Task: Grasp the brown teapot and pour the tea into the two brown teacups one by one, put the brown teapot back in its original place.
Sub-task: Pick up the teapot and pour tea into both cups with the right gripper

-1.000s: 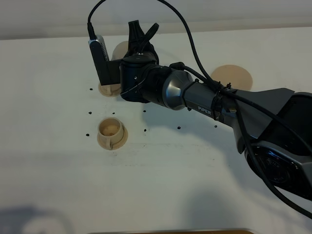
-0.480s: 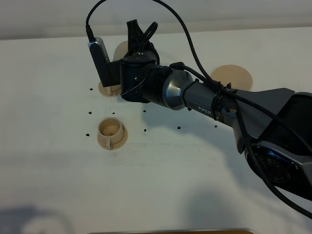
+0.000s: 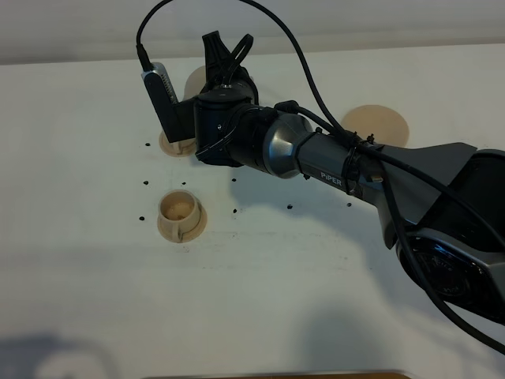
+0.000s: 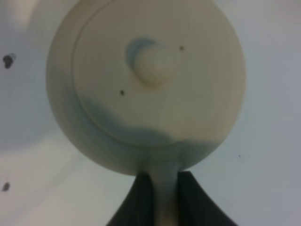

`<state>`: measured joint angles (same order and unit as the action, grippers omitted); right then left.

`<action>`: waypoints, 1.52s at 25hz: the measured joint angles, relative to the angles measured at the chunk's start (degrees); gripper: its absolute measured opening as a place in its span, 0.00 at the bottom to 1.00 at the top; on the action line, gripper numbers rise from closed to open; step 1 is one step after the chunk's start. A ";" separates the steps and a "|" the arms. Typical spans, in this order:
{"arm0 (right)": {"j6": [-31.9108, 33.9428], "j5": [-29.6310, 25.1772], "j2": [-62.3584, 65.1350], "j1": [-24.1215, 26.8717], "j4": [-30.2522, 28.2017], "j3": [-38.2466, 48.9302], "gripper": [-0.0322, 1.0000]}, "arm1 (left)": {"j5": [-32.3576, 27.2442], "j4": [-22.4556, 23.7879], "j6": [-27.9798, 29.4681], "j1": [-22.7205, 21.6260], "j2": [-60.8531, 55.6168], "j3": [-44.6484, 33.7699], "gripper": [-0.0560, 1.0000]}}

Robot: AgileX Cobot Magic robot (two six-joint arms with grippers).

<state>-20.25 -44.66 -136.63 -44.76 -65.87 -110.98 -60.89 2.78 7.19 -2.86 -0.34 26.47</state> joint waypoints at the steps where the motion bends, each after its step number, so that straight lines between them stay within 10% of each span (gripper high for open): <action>1: -0.07 0.00 0.00 0.00 0.00 0.00 0.12 | 0.00 0.00 0.00 0.00 0.00 0.00 0.47; 38: -0.97 -0.95 0.00 0.25 -4.30 0.00 0.12 | 0.00 0.00 0.05 0.00 0.00 0.00 0.47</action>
<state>-21.22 -45.61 -136.63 -44.51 -70.16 -110.98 -60.89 2.78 7.23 -2.86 -0.34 26.47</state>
